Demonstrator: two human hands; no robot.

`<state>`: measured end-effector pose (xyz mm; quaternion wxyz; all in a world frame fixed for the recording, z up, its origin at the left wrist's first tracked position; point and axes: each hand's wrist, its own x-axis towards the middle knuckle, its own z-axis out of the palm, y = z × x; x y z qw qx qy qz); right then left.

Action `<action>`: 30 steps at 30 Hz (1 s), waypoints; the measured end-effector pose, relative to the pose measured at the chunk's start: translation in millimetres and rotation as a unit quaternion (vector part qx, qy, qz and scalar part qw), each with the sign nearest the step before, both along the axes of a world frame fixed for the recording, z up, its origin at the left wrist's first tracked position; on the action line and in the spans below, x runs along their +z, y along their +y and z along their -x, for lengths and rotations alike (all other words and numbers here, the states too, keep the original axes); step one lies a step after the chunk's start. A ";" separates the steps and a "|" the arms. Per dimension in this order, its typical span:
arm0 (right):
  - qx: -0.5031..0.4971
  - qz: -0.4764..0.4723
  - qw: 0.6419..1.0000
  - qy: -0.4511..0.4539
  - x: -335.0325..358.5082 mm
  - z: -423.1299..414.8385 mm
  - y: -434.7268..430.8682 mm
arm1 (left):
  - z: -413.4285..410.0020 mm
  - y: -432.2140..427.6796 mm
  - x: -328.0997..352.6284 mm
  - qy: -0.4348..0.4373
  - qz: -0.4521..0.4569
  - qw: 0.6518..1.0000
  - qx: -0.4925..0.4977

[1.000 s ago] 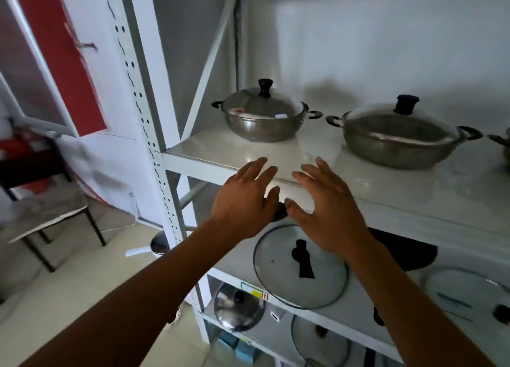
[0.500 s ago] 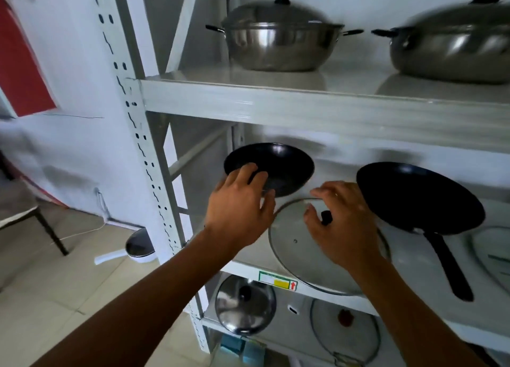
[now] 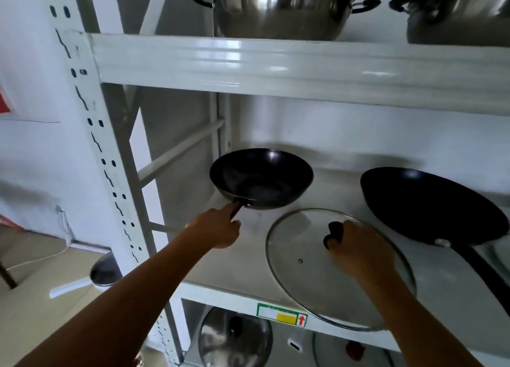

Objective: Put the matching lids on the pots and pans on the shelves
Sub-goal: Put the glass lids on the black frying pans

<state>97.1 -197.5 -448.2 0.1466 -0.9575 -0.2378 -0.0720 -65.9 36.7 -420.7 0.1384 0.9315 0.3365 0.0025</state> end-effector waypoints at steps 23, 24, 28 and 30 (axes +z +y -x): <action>0.090 -0.223 0.970 -0.020 116.1 15.9 53.3 | 87.6 -43.0 0.0 -0.100 0.025 0.994 -0.047; 0.101 -0.213 0.972 -0.023 113.2 9.7 69.1 | 90.3 -46.1 -1.1 -0.106 0.020 0.993 -0.043; 0.130 -0.178 0.975 -0.012 97.3 -9.5 120.4 | 89.9 -46.9 -4.3 -0.116 0.012 0.993 -0.037; 0.139 -0.173 0.975 -0.003 90.6 -15.5 135.8 | 88.8 -44.2 -4.5 -0.107 0.007 0.994 -0.021</action>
